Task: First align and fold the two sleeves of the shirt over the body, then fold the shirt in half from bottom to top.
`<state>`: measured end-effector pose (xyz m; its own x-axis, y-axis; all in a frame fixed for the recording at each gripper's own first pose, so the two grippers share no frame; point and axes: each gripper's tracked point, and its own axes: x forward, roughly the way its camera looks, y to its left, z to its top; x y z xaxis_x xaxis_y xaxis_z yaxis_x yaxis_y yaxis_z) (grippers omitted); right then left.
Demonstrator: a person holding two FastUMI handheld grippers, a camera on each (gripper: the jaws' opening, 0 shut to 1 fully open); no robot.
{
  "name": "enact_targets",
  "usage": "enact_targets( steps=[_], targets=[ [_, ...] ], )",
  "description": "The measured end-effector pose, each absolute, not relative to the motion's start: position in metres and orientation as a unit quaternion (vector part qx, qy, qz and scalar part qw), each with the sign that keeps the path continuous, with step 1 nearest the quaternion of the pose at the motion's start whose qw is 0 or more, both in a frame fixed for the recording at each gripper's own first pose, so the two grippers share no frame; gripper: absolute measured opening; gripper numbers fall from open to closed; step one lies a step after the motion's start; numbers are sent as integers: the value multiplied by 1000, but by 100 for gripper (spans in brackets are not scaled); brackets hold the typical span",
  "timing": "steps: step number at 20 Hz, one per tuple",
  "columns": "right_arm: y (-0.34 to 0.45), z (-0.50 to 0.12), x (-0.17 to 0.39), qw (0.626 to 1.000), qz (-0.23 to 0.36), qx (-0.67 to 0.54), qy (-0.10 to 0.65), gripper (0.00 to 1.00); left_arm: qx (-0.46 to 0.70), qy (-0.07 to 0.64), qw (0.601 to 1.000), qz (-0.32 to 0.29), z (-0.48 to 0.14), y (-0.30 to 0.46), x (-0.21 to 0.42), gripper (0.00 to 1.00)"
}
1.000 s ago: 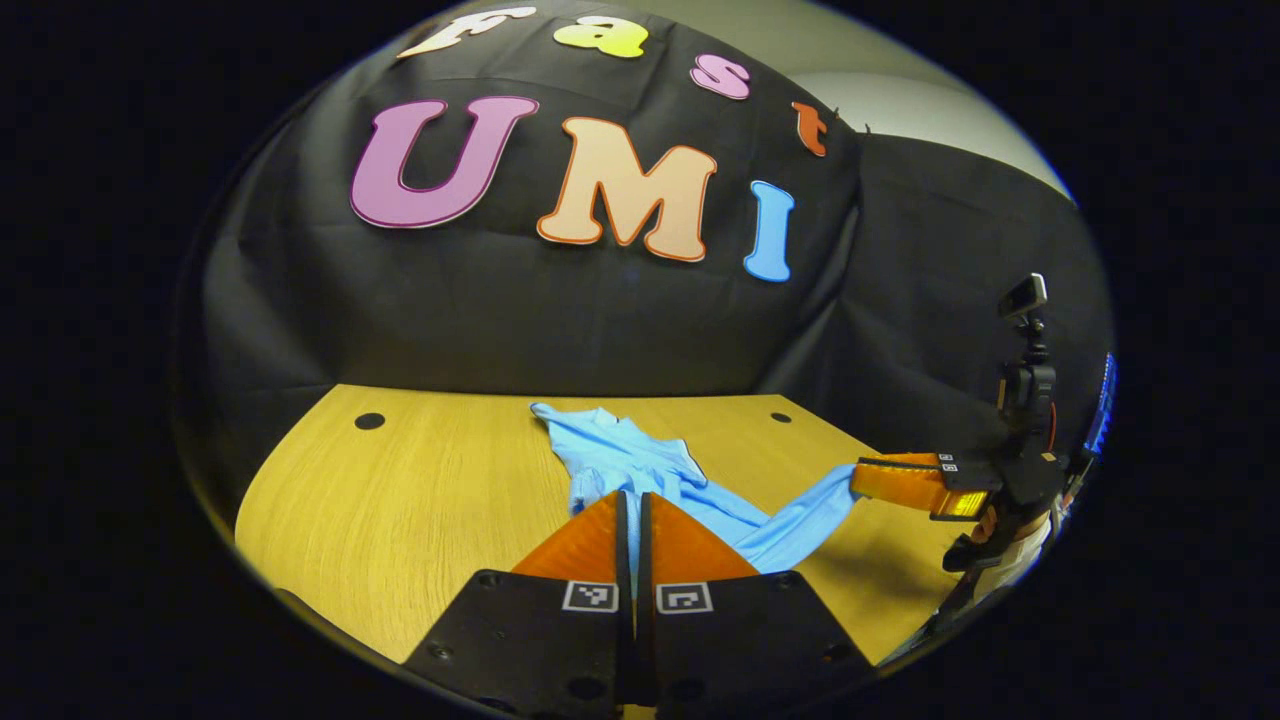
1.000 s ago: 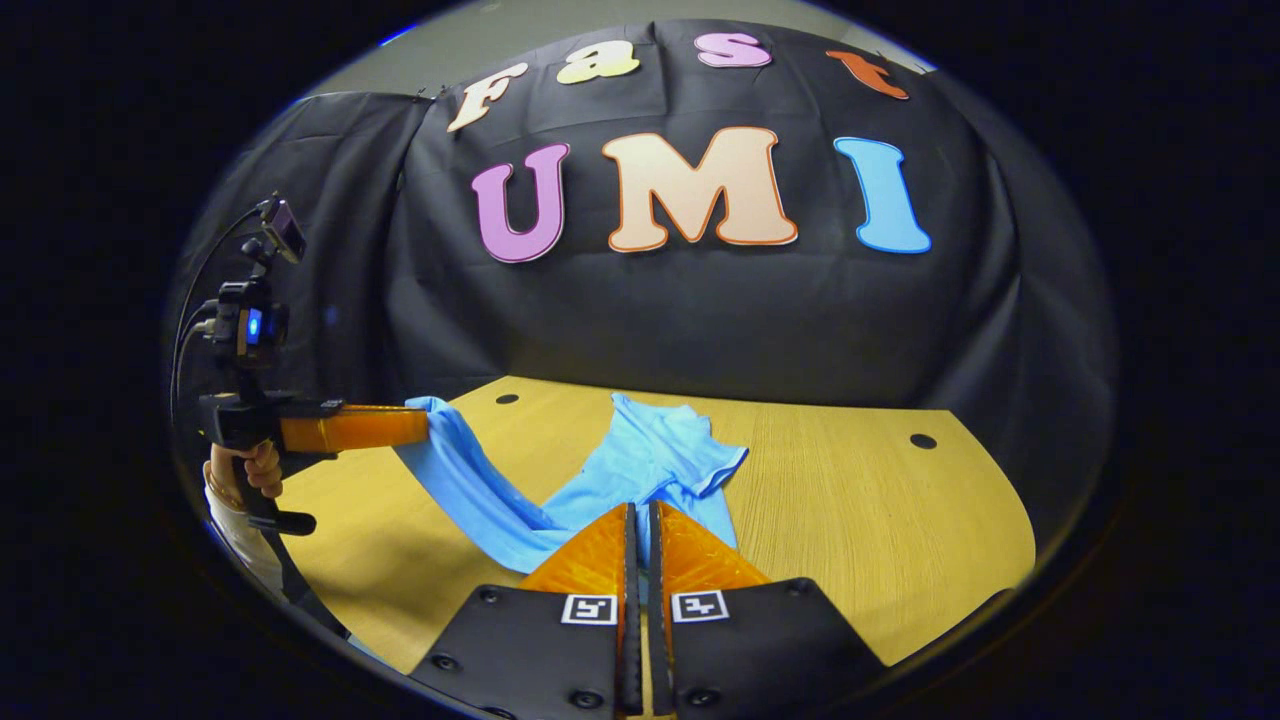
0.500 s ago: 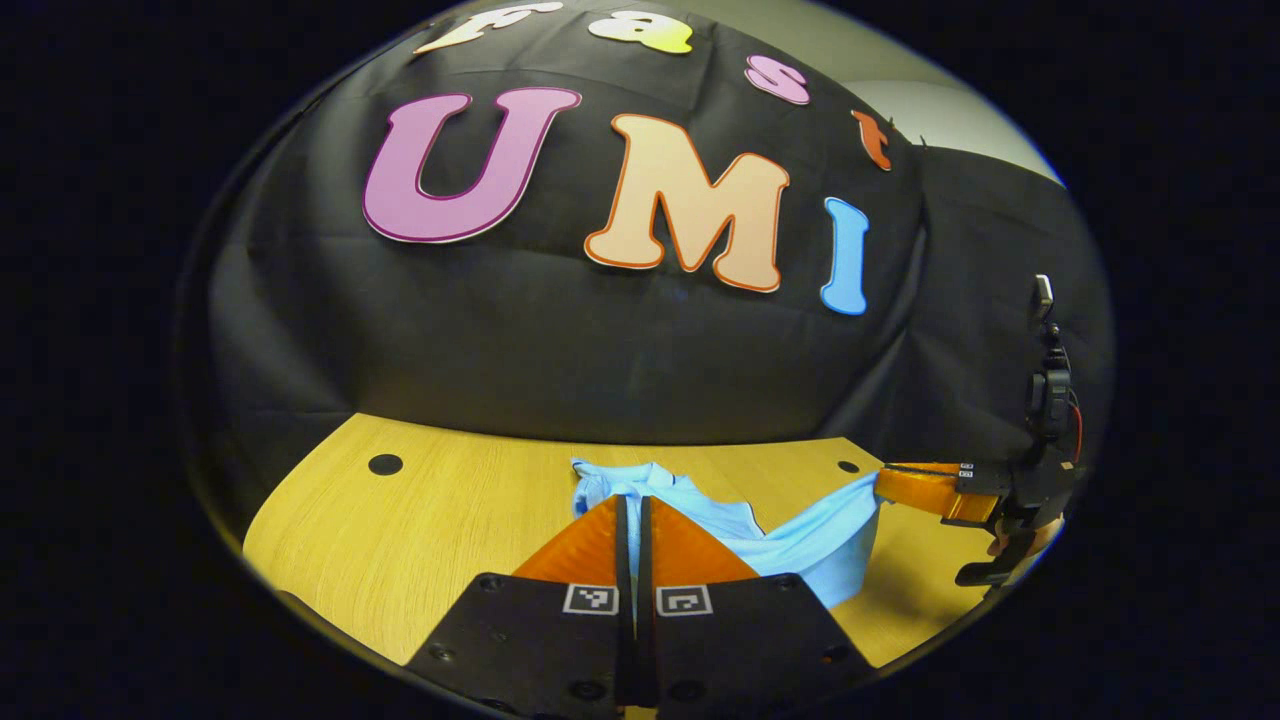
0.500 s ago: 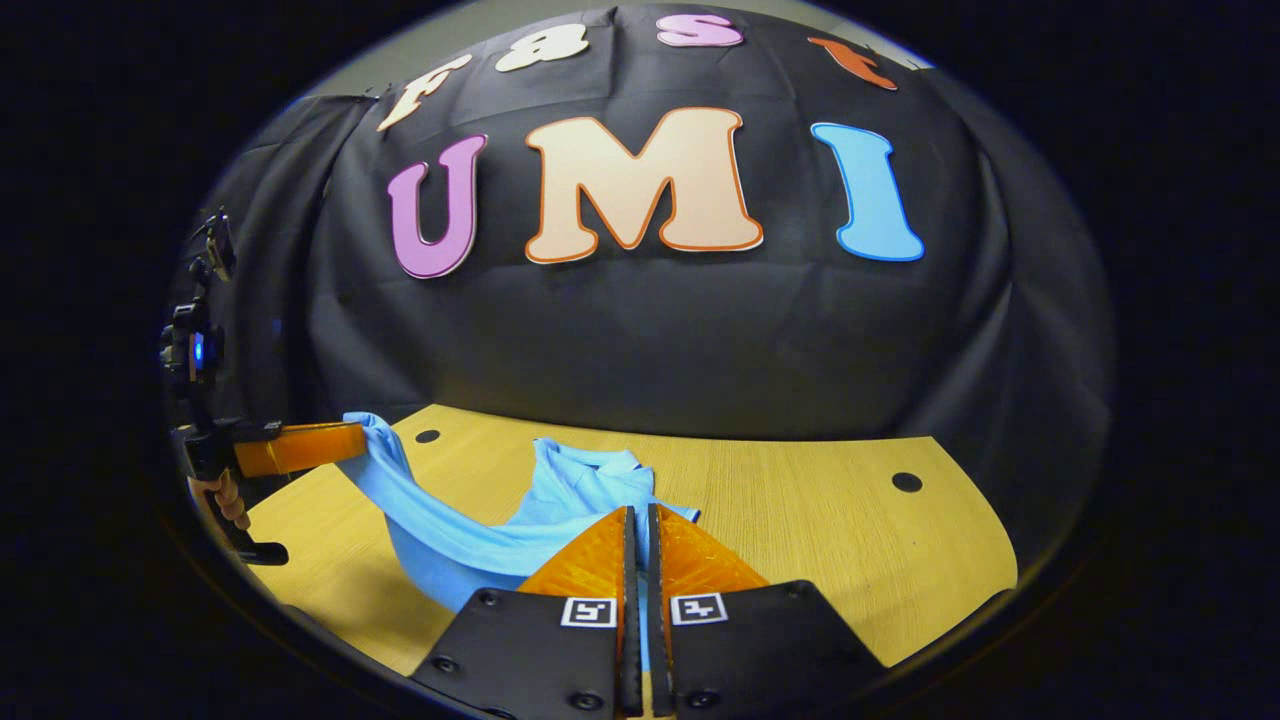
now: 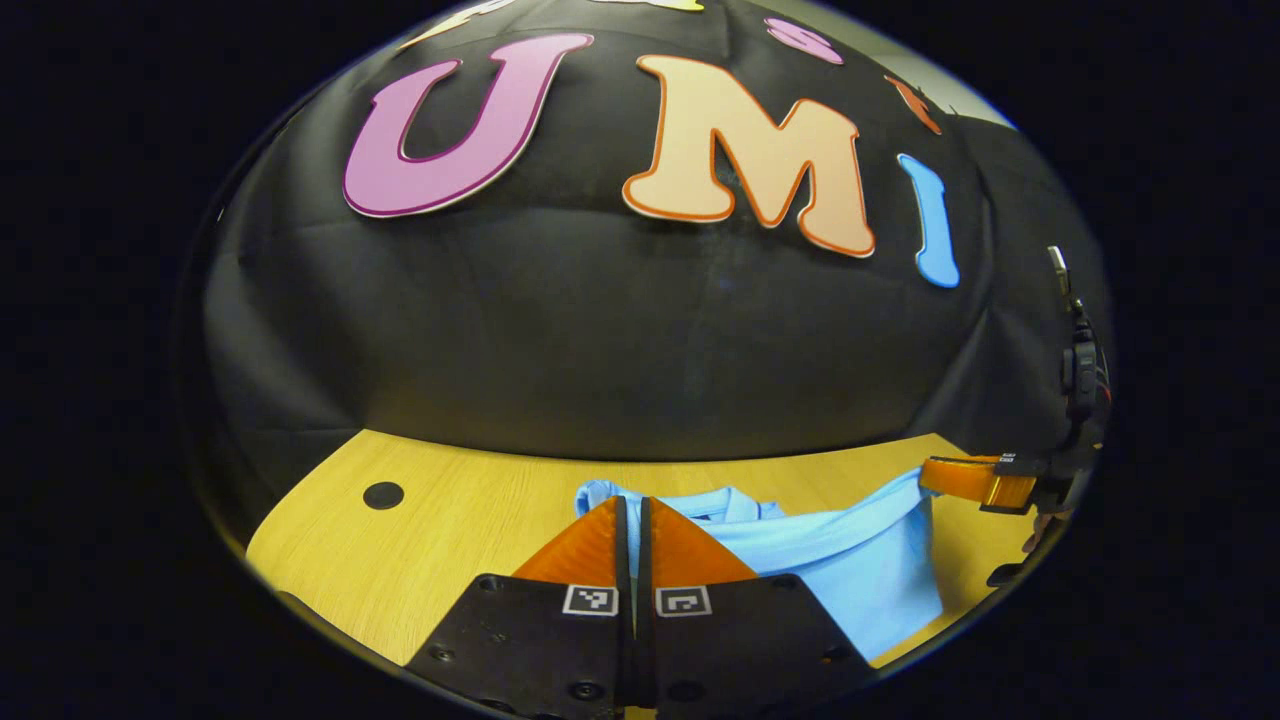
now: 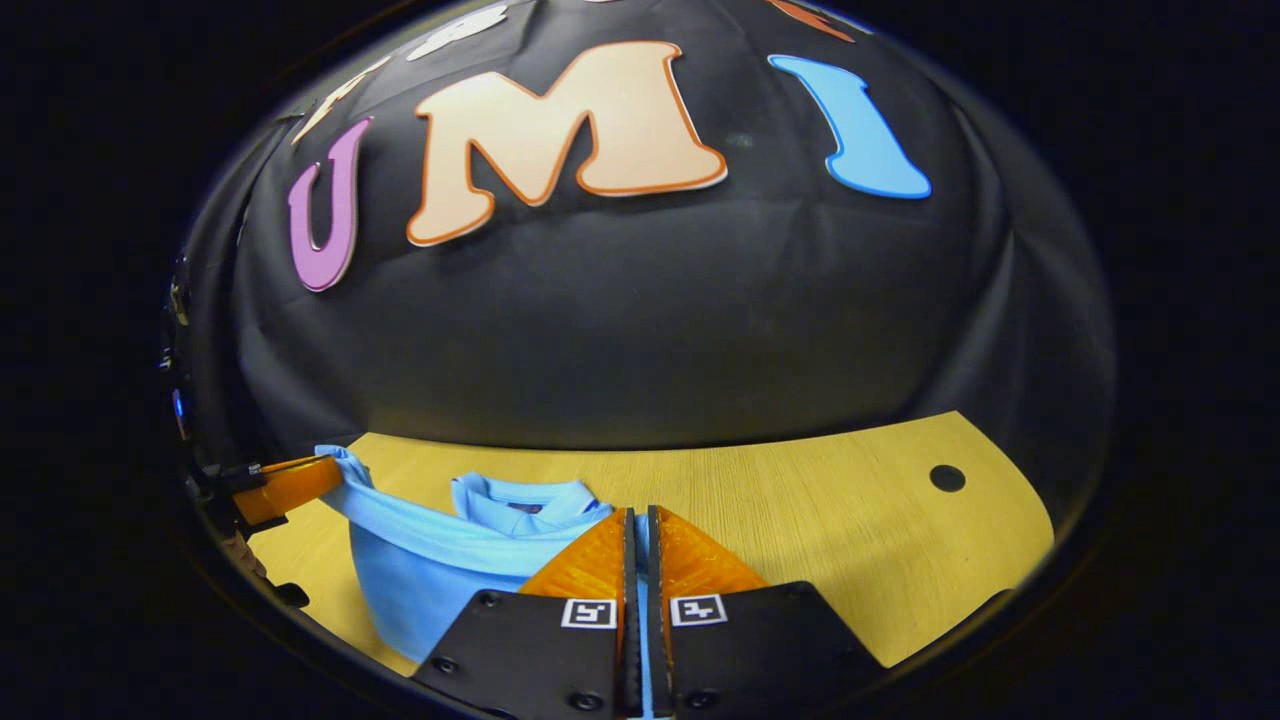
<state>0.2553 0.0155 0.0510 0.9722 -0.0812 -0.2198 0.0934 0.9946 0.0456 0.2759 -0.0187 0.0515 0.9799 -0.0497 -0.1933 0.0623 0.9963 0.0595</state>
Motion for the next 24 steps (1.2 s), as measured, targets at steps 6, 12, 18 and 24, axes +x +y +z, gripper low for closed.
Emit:
enact_targets(
  steps=[6,12,18,24],
  targets=[
    [2,10,301,989,-56,38,131,5,62,106,992,3,16,-11,315,0],
    [5,12,289,989,-30,53,136,51,62,107,992,32,16,-1,310,48],
    [26,29,248,993,4,46,106,97,65,114,990,43,20,7,269,97],
    [34,26,187,995,15,16,92,98,47,115,992,5,23,-11,211,97]
  ],
)
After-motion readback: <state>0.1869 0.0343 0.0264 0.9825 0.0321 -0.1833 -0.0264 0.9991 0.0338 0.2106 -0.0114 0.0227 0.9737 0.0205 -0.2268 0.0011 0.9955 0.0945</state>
